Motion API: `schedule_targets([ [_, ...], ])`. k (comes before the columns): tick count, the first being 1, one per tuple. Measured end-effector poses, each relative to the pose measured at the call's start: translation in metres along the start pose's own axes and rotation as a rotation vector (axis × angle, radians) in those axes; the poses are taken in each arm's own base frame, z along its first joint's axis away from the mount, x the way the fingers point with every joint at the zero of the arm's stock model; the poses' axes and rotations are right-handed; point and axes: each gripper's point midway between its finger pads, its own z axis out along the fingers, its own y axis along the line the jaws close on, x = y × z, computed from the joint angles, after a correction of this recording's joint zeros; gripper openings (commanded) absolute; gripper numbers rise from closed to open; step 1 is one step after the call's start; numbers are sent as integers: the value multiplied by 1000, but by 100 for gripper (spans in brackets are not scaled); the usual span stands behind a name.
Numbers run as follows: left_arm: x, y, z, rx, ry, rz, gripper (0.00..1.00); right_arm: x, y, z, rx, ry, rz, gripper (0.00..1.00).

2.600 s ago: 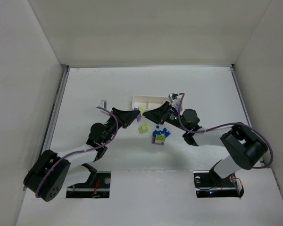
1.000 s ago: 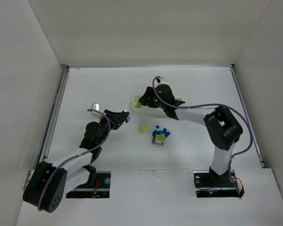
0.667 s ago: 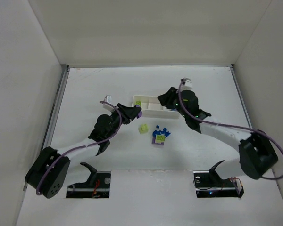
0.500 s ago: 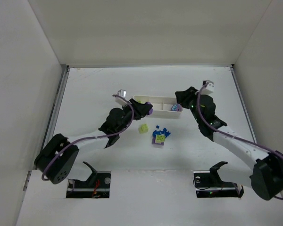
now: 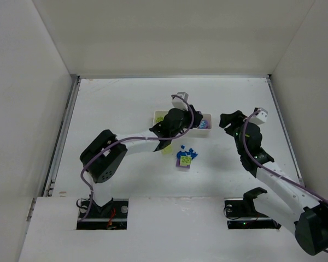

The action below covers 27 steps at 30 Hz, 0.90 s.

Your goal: Sort the legos into containers by color

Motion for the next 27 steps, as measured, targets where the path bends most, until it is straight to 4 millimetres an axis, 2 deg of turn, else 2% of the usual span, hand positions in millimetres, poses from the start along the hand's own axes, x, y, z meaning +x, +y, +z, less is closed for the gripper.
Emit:
schedule_targets([
  [5, 24, 1, 30, -36, 55, 101, 26, -11, -5, -2, 6, -31, 33, 65],
  [9, 44, 10, 44, -69, 98, 159, 27, -11, -8, -2, 10, -31, 44, 65],
  [15, 51, 18, 56, -97, 118, 213, 30, -6, -7, -3, -3, -13, 53, 65],
  [17, 51, 19, 60, -101, 116, 226, 34, -5, -6, -3, -6, -8, 56, 66],
  [23, 48, 19, 63, -106, 111, 258, 62, -3, -4, -2, -17, 2, 61, 66],
  [27, 47, 21, 64, -111, 109, 263, 63, 1, -5, 0, -13, 14, 59, 66],
])
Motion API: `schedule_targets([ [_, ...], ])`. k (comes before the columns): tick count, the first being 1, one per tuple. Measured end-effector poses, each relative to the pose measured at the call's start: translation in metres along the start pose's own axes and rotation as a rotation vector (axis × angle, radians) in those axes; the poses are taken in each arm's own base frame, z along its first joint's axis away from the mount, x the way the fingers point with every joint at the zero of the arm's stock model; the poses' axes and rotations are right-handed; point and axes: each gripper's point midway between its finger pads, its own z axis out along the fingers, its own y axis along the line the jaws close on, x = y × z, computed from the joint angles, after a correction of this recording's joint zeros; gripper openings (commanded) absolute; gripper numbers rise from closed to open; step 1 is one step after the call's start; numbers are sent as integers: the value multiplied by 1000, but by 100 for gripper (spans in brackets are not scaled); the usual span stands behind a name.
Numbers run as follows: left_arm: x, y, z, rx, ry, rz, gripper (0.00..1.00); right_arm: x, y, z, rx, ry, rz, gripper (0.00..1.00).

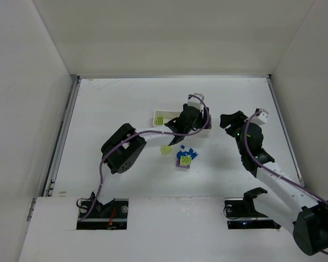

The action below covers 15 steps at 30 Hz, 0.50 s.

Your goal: Sort the legos into containers by color

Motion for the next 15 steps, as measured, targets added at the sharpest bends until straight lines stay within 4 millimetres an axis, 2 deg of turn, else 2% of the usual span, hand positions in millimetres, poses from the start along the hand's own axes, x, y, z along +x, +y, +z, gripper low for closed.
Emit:
schedule_targets([
  [3, -2, 4, -1, -8, -4, -3, 60, 2, -1, 1, 2, 6, -4, 59],
  [6, -3, 20, -17, -37, 0, -17, 56, 3, 0, 1, -2, 10, -12, 43],
  [8, -9, 32, -38, -57, -5, -37, 53, 9, 1, 1, -5, 25, -23, 33],
  [10, -18, 43, -64, -70, -24, -65, 48, 21, 4, 2, -12, 60, -50, 27],
  [12, -29, 51, -95, -73, -57, -97, 43, 36, 12, 2, -30, 104, -83, 26],
  [15, -39, 50, -138, -43, -104, -127, 36, 58, 29, -3, -72, 168, -147, 32],
])
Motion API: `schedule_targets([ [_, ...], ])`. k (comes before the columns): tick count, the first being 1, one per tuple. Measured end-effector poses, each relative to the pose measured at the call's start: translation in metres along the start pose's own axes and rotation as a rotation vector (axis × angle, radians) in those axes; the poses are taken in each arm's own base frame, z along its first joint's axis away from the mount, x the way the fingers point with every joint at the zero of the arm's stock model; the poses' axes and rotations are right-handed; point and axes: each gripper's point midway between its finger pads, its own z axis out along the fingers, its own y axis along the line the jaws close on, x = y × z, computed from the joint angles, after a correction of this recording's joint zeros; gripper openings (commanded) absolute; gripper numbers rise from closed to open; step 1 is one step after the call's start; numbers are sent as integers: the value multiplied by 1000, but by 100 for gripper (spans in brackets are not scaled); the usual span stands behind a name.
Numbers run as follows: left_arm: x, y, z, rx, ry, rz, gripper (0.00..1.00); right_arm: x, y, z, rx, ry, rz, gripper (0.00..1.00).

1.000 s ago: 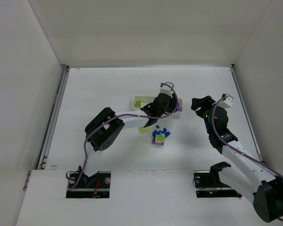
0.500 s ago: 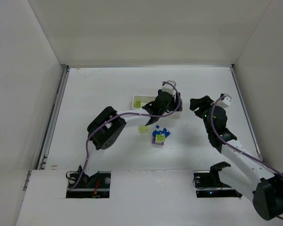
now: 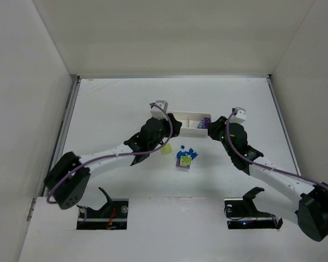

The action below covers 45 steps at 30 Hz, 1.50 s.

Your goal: Sort the legos into containers by color

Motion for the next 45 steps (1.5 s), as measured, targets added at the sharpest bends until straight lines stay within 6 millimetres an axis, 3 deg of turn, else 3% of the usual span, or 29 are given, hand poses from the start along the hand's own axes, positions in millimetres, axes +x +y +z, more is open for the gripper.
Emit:
schedule_targets([
  [4, 0, -3, -52, 65, -31, -25, 32, 39, 39, -20, -103, 104, -94, 61],
  [7, 5, 0, -74, 83, -31, -42, 32, 78, 59, -45, -168, 204, -187, 76],
  [10, 14, 9, -85, 77, -19, -59, 32, 116, 67, -66, -192, 305, -286, 83],
  [14, 27, 20, -96, 64, 11, -76, 34, 146, 64, -80, -195, 393, -388, 88],
  [20, 25, 30, -117, 78, -4, -114, 35, 148, 57, -86, -192, 443, -523, 93],
  [28, 17, 46, -131, 70, -39, -147, 37, 135, 76, -92, -285, 477, -685, 95],
  [38, 17, 69, -134, 37, -39, -189, 38, 168, 64, -88, -320, 631, -901, 90],
  [45, 21, 75, -133, 33, -23, -207, 38, 172, 61, -72, -326, 677, -948, 84],
])
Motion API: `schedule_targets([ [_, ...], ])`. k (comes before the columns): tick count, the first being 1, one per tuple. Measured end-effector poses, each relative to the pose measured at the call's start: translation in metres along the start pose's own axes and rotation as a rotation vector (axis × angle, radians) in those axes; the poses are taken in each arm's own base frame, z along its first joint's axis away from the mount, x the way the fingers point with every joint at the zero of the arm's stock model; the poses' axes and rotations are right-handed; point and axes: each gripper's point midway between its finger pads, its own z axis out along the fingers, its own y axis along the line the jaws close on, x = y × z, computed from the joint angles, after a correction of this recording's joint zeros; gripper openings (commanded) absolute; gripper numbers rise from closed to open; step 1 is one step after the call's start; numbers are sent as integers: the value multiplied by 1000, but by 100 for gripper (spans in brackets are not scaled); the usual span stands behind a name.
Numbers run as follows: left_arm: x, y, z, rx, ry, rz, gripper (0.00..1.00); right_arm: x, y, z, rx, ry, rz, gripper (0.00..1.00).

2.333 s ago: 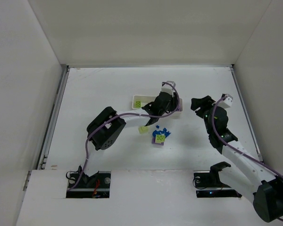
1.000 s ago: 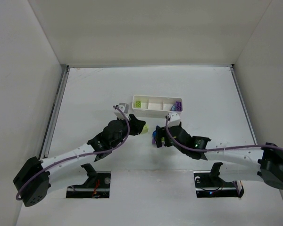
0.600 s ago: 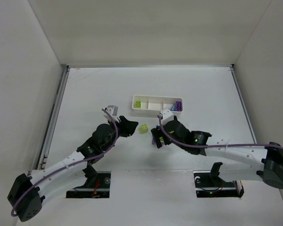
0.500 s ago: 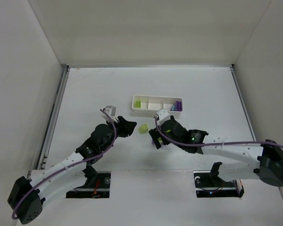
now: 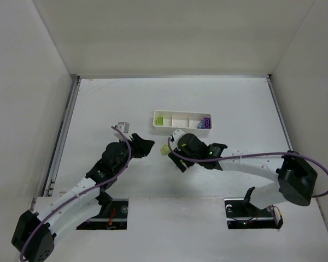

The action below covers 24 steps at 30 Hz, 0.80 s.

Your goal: Sort the legos into containers by color

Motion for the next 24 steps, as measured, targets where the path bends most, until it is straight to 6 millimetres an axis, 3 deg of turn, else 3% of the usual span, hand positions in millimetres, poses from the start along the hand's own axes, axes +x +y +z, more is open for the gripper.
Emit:
schedule_targets([
  [6, 2, 3, 0, -2, 6, -9, 38, 5, -6, 14, -1, 45, -8, 77],
  [15, 5, 7, 0, -9, 19, -16, 38, 7, 1, 15, -41, 57, -15, 62],
  [17, 6, 7, 0, -8, 21, -17, 38, 9, 3, 16, -47, 63, -14, 62],
  [21, 6, 6, 0, -5, 23, -20, 38, 12, 5, 18, -55, 73, -11, 74],
  [24, 6, 6, 1, -4, 22, -21, 39, 11, 5, 18, -56, 73, -8, 73],
])
